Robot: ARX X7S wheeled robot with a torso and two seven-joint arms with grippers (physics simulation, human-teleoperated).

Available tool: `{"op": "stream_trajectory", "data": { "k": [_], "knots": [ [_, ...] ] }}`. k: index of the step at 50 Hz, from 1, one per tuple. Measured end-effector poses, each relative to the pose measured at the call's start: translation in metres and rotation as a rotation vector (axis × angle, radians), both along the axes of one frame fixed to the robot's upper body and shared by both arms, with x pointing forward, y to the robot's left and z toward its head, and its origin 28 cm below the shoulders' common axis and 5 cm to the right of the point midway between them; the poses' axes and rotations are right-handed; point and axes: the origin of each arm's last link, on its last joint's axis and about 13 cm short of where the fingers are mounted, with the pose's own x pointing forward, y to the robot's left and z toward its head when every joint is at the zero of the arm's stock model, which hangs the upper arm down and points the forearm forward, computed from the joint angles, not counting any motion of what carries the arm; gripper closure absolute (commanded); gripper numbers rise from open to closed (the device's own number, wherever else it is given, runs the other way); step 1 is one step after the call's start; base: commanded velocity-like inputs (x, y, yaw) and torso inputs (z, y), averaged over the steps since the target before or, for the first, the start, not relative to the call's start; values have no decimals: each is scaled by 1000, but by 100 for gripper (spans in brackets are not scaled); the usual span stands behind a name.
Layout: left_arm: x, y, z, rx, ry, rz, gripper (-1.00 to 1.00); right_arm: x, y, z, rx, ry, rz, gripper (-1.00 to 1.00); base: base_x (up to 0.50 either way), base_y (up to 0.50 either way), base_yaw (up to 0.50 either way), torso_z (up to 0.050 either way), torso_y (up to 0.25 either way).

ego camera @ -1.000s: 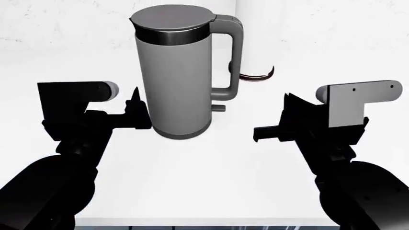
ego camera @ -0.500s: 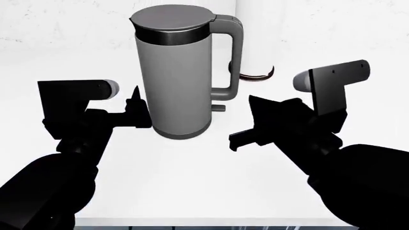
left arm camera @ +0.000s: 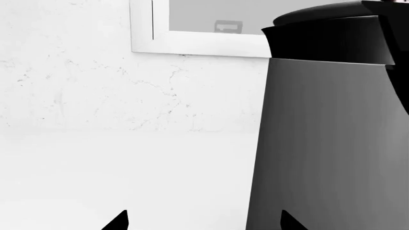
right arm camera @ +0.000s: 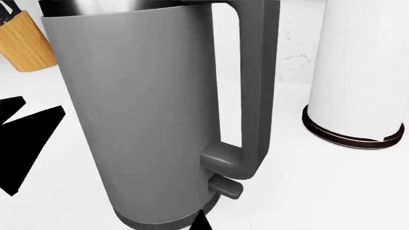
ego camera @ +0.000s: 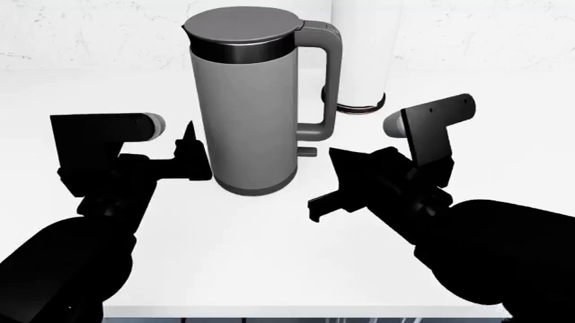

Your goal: Press down the lever to turn on the electric kettle.

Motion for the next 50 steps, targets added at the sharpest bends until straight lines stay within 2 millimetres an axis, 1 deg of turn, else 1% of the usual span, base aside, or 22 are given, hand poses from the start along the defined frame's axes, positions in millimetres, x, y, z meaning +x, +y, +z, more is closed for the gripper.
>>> {"op": "stream_trajectory", "data": {
  "k": [18,50],
  "knots": [
    [1,0,-1,1,2,0,-100,13,1,-10,-23,11,-20,100,0,0,0,0,0],
    [0,0,-1,0,4,1,-100,24,2,-15,-20,23,-36,100,0,0,0,0,0]
  ]
}}
